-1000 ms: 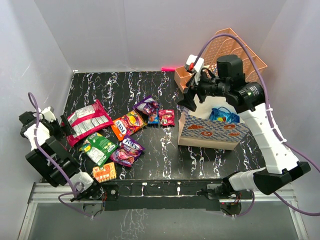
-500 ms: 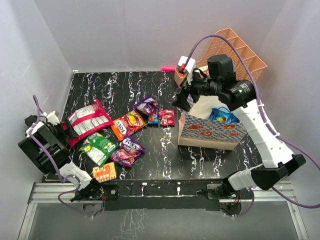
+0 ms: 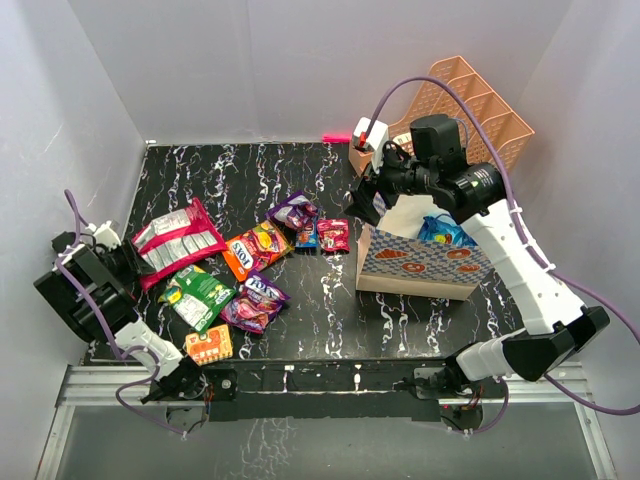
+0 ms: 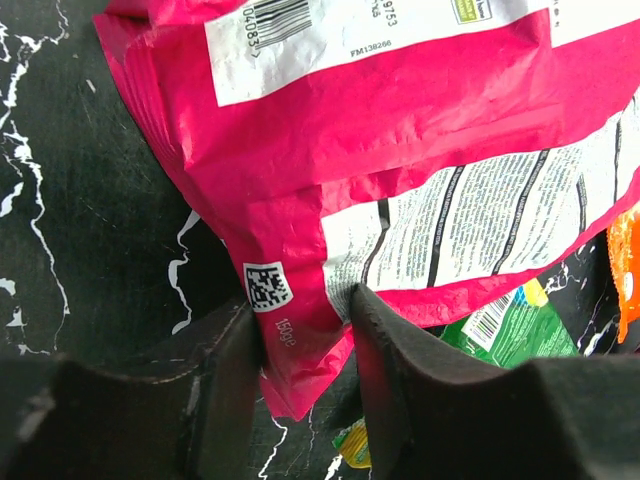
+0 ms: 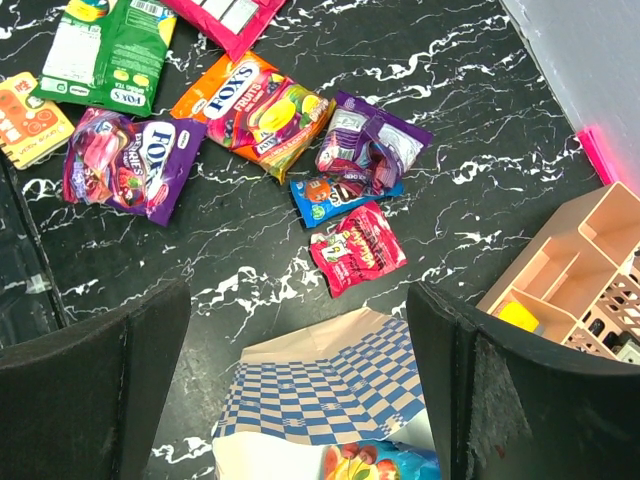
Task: Place the snacks into the paper bag
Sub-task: Pick up the snack from the center of the board.
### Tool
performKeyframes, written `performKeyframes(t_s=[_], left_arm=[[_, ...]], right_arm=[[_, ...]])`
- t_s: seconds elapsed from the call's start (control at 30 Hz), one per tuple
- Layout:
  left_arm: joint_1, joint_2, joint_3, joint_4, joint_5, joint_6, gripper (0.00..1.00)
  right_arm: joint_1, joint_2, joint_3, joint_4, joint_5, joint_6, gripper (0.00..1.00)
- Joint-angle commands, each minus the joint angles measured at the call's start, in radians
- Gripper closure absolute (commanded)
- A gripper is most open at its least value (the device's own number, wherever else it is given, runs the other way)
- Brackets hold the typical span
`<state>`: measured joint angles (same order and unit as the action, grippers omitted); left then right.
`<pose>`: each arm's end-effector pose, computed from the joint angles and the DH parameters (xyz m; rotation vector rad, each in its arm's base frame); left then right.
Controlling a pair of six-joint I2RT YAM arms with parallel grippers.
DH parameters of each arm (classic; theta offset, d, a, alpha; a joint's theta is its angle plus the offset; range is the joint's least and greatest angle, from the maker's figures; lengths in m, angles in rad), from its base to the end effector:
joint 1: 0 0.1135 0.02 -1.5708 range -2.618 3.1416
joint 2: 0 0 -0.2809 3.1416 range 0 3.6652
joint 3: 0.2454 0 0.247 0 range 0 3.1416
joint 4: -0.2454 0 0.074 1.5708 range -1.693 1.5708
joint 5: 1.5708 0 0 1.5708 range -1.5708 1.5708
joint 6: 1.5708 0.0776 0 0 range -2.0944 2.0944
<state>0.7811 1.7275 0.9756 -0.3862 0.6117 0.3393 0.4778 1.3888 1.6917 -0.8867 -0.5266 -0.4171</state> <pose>0.2710 0.2060 0.1463 -0.3688 2.4142 -0.3672 0.2464 0.1715 0.4407 -1.1844 1.7634 0.6007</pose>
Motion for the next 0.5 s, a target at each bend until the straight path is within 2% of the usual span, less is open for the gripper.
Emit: performKeyframes(t_s=[0.0, 0.3, 0.47], left_arm=[[-0.013, 0.008, -0.009, -0.037, 0.019, 0.012, 0.67], [-0.095, -0.106, 0.113, -0.159, -0.026, 0.074, 1.0], [-0.185, -0.19, 0.184, -0.23, -0.065, 0.097, 1.0]], right_arm=[[0.005, -0.042, 0.003, 0.043, 0.02, -0.001, 0.07], [0.004, -0.047, -0.008, 0.067, 0.009, -0.003, 0.07], [0.005, -0.054, -0.022, 0.079, 0.007, 0.0, 0.07]])
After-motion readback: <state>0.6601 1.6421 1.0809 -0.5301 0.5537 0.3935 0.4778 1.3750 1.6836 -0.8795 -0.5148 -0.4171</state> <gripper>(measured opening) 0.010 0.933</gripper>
